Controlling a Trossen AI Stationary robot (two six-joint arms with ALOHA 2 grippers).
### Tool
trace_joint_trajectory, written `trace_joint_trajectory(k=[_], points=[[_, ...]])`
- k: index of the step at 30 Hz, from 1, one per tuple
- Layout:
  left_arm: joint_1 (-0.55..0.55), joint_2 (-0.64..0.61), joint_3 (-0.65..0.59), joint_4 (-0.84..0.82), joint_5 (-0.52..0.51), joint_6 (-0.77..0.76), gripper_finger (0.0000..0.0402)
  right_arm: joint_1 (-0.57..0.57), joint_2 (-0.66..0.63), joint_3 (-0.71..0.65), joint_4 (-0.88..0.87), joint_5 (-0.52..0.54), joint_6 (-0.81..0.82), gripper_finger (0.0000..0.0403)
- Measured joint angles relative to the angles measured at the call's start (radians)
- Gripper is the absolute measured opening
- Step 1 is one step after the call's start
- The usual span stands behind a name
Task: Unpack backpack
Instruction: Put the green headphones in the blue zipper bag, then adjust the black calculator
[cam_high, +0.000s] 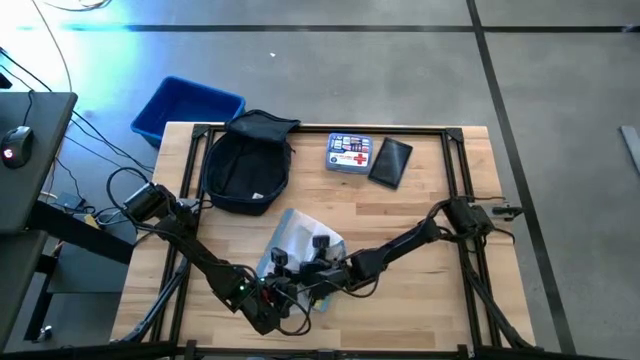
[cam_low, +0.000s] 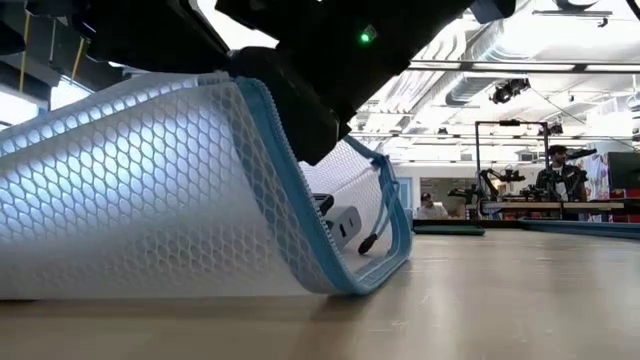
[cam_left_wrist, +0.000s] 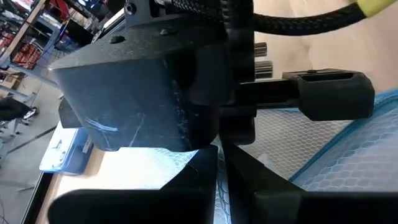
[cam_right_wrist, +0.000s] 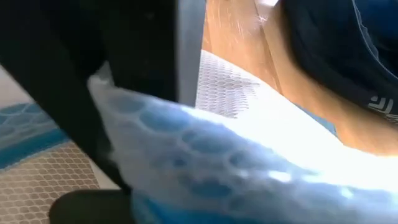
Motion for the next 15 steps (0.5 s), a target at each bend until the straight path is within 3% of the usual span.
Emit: trace_joint_trajectory(k=[9,13,15], points=[[-0.001,0.000,0.000,-0.018,-0.001,-0.029,0.0000,0.074,-0.060,0.049,-0.260,-0.055,-0.102,0.0002],[-0.001,0.000,0.000,-0.022,-0.001,-0.033,0.0000,0.081,-0.074,0.033,-0.364,-0.263,-0.079,0.0001],[-0.001,0.000,0.000,-0.022,-0.001,-0.033,0.0000,0.067,-0.071,0.000,-0.338,-0.266,-0.063,0.0000]])
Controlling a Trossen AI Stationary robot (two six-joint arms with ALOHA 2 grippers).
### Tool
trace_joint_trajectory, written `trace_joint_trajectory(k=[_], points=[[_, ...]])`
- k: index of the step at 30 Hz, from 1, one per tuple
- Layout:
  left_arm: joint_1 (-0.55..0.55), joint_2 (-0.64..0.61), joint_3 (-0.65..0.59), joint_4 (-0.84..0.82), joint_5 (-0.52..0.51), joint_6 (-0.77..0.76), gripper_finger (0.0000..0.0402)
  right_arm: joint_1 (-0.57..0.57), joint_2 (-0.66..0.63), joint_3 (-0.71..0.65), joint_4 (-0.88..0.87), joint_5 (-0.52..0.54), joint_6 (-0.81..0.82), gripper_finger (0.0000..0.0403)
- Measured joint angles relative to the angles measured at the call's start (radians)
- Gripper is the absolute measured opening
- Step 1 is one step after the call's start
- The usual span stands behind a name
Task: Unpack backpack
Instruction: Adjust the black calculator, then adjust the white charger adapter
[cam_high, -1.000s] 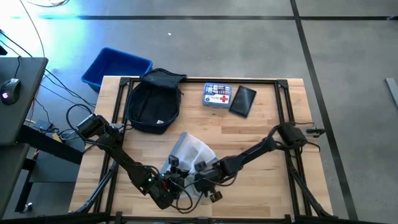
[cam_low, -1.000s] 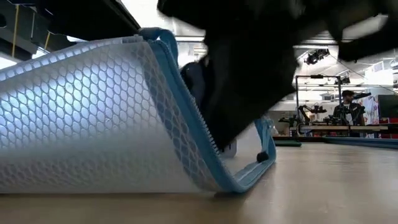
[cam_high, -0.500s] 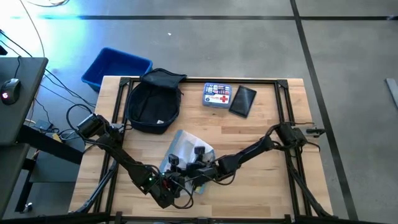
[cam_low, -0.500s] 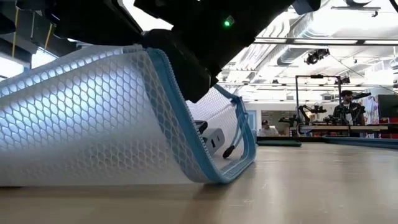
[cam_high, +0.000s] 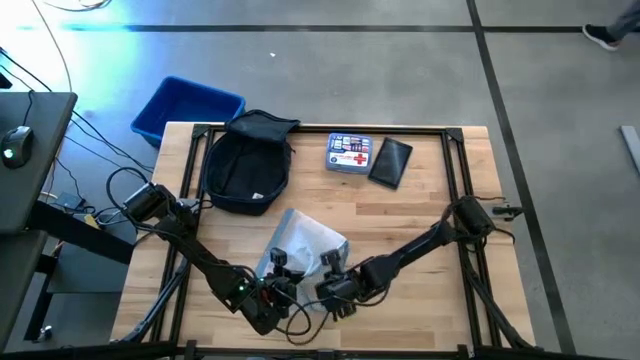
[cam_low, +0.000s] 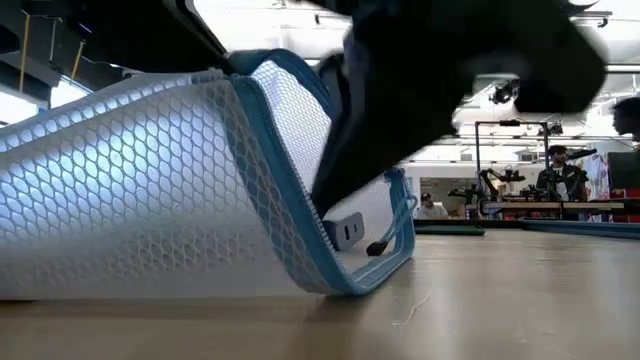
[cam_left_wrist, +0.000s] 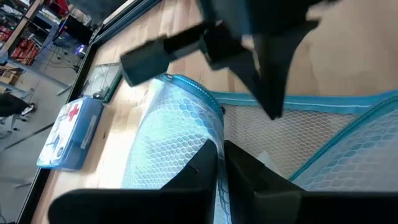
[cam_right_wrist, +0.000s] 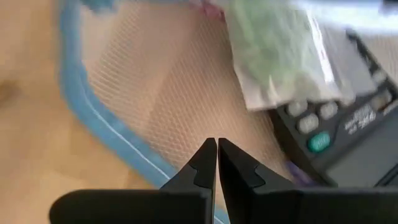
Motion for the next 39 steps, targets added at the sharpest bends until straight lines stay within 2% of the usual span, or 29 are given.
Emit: trace_joint_trajectory(k=[3,9,12,14,18,27,31,34,36,39], points=[[0.000,0.000,0.000,0.001,0.007,0.012,0.0000,-0.041,0.004,-0.047,0.020,0.031,0.024,0.0000],[0.001,0.000,0.000,0.011,0.050,0.058,0.0000,-0.122,0.005,-0.093,0.148,0.157,0.072,0.0000],[0.000,0.000,0.000,0.009,0.066,0.057,0.0000,-0.134,0.006,-0.105,0.290,0.168,0.061,0.0000],[0.000,0.000,0.000,0.009,0.065,0.053,0.0000,-0.137,0.006,-0.104,0.315,0.152,0.060,0.0000],[0.000,0.000,0.000,0.008,0.065,0.050,0.0000,-0.122,-0.013,-0.103,0.217,0.129,0.067,0.0000],[0.000,0.000,0.000,0.002,0.077,0.051,0.0000,-0.079,-0.052,-0.094,0.024,0.190,0.189,0.0000],[0.001,0.000,0.000,0.004,0.150,0.081,0.0000,-0.118,-0.025,-0.130,0.104,0.177,0.196,0.0000],[0.001,0.000,0.000,0.009,0.200,0.105,0.0000,-0.147,-0.015,-0.158,0.255,0.142,0.175,0.0000],[0.001,0.000,0.000,0.008,0.234,0.113,0.0000,-0.160,-0.016,-0.168,0.355,0.170,0.166,0.0000],[0.001,0.000,0.000,0.006,0.279,0.112,0.0000,-0.169,-0.015,-0.171,0.392,0.180,0.162,0.0000]])
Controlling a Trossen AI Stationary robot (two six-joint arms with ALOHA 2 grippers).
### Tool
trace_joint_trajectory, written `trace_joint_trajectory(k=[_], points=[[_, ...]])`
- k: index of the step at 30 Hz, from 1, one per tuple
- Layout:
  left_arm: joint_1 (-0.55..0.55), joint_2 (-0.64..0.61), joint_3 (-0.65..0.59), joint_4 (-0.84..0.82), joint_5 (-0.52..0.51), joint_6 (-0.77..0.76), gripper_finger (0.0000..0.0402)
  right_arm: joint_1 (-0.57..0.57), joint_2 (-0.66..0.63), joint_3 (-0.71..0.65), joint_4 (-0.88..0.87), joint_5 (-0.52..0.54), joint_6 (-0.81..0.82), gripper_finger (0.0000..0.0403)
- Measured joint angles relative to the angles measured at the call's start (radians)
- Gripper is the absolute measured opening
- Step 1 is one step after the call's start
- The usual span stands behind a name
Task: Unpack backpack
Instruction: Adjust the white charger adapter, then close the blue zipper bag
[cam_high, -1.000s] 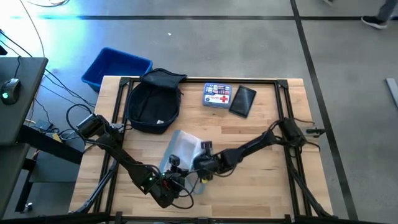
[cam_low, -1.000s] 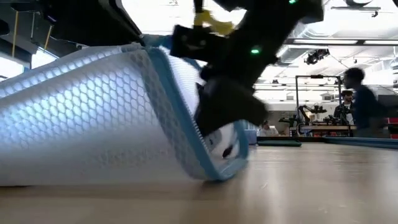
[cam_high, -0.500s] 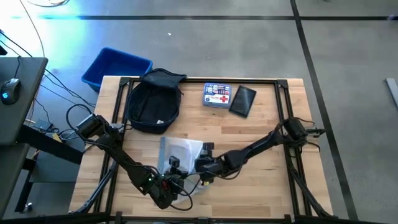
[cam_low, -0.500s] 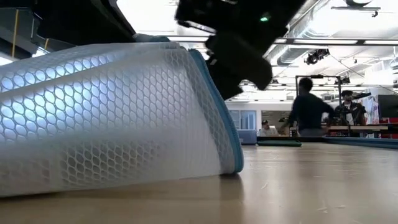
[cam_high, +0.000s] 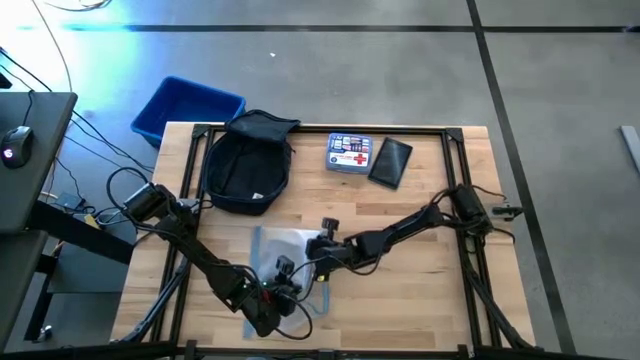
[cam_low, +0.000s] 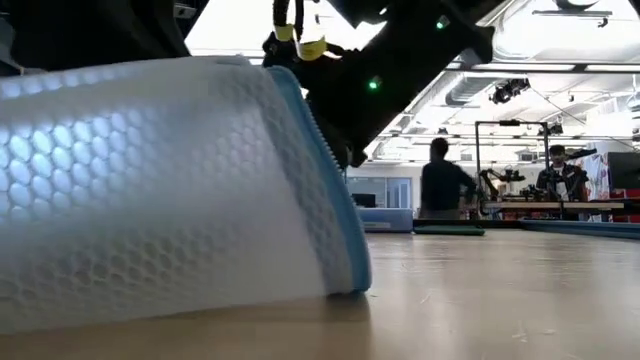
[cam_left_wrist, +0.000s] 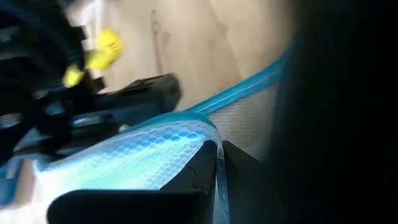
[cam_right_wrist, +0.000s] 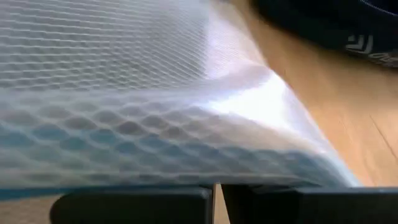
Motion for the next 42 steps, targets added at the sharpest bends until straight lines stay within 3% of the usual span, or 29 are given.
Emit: trace_joint_trajectory(k=[6,9,14,23,27,33,36,39,42], points=[[-0.001,0.000,0.001,-0.017,0.016,-0.015,0.0000,0.022,-0.012,0.000,-0.140,-0.137,-0.019,0.0000],[-0.001,0.000,0.002,-0.060,0.018,-0.033,0.0000,0.059,-0.038,0.000,-0.223,-0.143,-0.033,0.0000],[-0.001,0.000,0.002,-0.145,0.078,0.005,0.0000,0.111,-0.063,0.000,-0.252,-0.006,-0.050,0.0000],[-0.001,0.000,0.002,-0.170,0.070,0.000,0.0000,0.111,-0.063,0.038,-0.269,0.205,-0.081,0.0005],[-0.001,0.000,0.002,-0.165,0.067,-0.011,0.0000,0.105,-0.065,0.055,-0.261,0.213,-0.173,0.0046],[0.000,0.000,0.002,-0.146,0.066,-0.010,0.0000,0.073,-0.065,0.039,-0.197,0.254,-0.334,0.0162],[0.000,0.000,0.001,-0.146,0.066,-0.010,0.0000,0.036,-0.058,0.016,-0.142,0.195,-0.406,0.0203],[0.000,0.000,0.000,-0.147,0.066,-0.016,0.0000,0.002,-0.025,0.016,-0.128,0.094,-0.442,0.0201],[0.003,0.000,0.000,-0.148,0.056,-0.018,0.0000,-0.018,0.007,0.014,-0.119,0.070,-0.419,0.0154]])
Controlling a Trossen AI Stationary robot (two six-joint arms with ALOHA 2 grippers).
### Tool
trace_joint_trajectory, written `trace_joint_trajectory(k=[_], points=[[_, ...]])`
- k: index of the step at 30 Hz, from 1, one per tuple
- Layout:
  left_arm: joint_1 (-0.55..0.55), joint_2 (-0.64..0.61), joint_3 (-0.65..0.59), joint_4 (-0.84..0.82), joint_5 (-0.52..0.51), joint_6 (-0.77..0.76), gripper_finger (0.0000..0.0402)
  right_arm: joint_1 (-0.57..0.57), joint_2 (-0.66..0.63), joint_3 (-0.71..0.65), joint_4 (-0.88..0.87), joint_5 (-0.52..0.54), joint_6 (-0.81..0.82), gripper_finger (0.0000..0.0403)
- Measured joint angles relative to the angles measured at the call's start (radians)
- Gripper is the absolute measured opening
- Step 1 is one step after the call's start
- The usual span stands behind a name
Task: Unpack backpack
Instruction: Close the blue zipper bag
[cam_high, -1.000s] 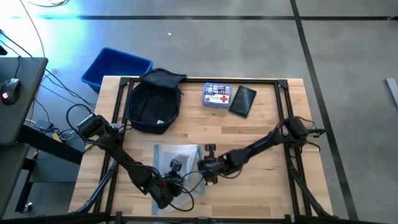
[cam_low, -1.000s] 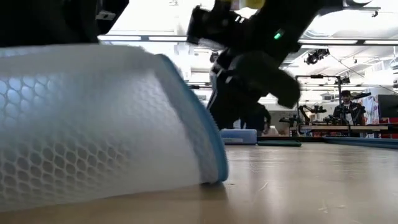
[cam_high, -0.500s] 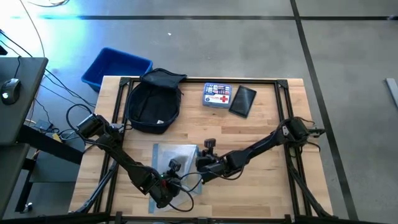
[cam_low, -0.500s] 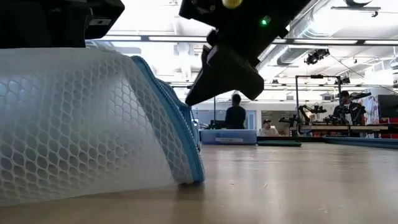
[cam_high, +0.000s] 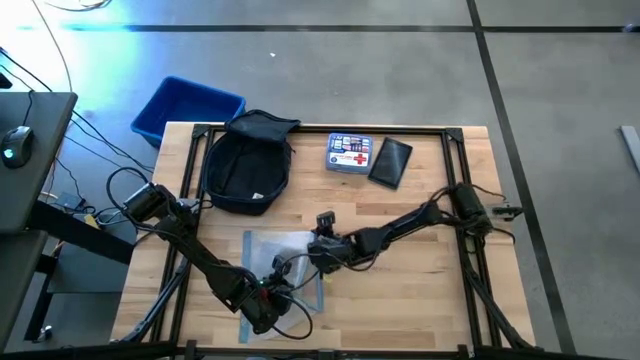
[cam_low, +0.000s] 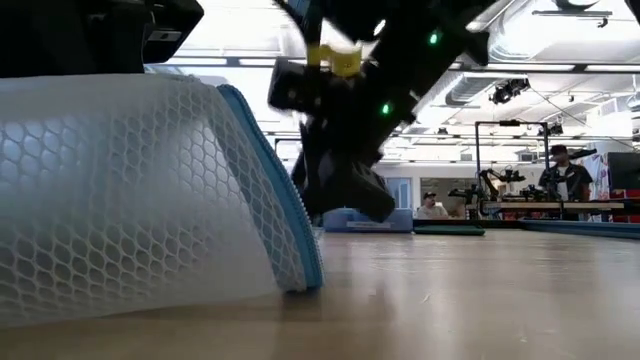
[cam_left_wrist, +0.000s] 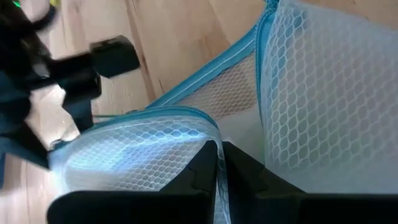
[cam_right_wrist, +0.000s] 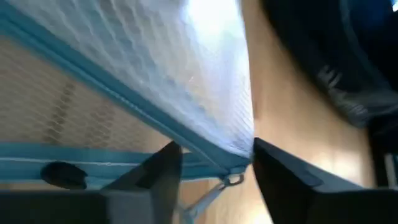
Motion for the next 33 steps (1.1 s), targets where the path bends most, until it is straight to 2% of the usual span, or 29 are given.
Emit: trace_joint_trajectory(k=[3,8,11,14,17,20,22,25,33], points=[[0.003,0.000,0.000,-0.003,-0.016,0.000,0.0000,-0.004,0.004,0.000,-0.005,-0.015,0.019,0.0091],[0.003,0.000,0.000,-0.019,-0.061,-0.018,0.0000,0.003,0.010,0.008,-0.005,0.062,0.037,0.0015],[0.003,0.000,0.000,-0.056,-0.125,-0.039,0.0000,0.008,0.009,0.031,-0.130,0.101,0.113,0.0013],[0.014,0.000,-0.001,-0.095,-0.259,-0.050,0.0000,0.007,0.009,0.069,-0.373,0.134,0.304,0.0010],[0.038,0.000,-0.001,-0.100,-0.378,-0.063,0.0000,0.006,0.007,0.095,-0.574,0.100,0.499,0.0009],[0.052,0.000,-0.001,-0.095,-0.389,-0.089,0.0000,0.031,0.008,0.096,-0.651,0.062,0.576,0.0009],[0.055,0.000,-0.001,-0.084,-0.381,-0.117,0.0000,0.048,0.008,0.096,-0.655,0.060,0.573,0.0020],[0.054,0.000,-0.001,-0.070,-0.379,-0.163,0.0000,0.065,0.009,0.096,-0.624,0.056,0.556,0.0057],[0.053,0.000,-0.001,-0.066,-0.378,-0.256,0.0000,0.089,0.009,0.229,-0.741,0.052,0.475,0.0193]])
